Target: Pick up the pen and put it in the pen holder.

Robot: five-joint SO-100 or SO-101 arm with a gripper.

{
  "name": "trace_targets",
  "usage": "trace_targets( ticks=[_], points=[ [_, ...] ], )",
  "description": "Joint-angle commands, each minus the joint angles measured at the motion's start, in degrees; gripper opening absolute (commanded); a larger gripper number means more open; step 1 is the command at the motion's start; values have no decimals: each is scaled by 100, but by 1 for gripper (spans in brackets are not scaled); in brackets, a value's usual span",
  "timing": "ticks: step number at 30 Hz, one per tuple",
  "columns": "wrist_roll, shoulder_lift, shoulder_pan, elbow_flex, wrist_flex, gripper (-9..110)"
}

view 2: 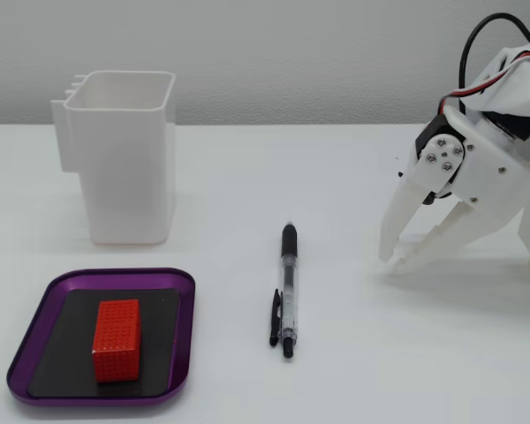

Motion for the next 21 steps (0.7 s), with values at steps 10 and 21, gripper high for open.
trace_targets(
  ticks=[10, 21],
  points=[
    [-26, -141, -325, -1529, -729, -1],
    [-35, -5238, -1441, -4676, -905, 0]
  ],
)
